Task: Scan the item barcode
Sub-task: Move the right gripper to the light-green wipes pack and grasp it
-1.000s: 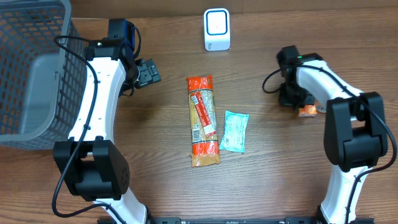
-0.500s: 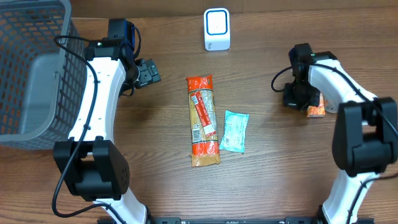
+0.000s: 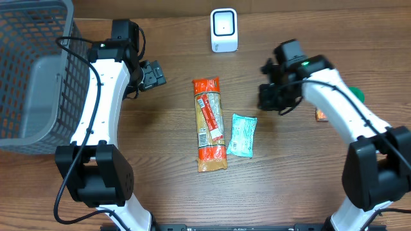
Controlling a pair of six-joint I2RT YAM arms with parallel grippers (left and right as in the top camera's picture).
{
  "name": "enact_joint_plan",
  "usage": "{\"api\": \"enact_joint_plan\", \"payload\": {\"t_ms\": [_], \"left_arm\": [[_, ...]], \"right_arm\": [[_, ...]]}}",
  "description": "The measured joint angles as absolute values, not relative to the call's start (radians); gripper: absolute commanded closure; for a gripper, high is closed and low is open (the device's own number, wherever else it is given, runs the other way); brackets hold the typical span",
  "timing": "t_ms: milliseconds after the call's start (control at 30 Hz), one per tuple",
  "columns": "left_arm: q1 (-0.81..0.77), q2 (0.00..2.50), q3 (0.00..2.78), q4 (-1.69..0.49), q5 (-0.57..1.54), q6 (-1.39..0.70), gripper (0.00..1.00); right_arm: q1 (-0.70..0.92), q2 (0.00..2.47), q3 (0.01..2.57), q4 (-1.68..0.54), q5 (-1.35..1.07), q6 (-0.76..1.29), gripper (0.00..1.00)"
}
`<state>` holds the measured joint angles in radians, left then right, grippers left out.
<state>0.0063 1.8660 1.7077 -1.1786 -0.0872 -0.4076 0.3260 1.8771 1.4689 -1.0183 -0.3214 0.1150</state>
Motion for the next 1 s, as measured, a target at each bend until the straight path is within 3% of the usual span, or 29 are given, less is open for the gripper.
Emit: {"api": "enact_joint_plan", "payload": {"t_ms": [467, 767, 1000], "left_arm": [[0.006, 1.866, 1.708, -1.179, -0.087, -0.408, 0.0], [0.006, 1.866, 1.708, -1.179, -0.087, -0.408, 0.0], [0.006, 1.866, 1.708, -1.179, -0.087, -0.408, 0.0]], "right_arm": [[0.59, 1.877, 1.236, -0.718, -0.095, 0.185, 0.85], [0.538, 1.873, 1.204, -0.841, 0.149, 0.314, 0.89], [0.45, 1.87, 1.204, -0.894, 0.104, 0.389, 0.84]]}}
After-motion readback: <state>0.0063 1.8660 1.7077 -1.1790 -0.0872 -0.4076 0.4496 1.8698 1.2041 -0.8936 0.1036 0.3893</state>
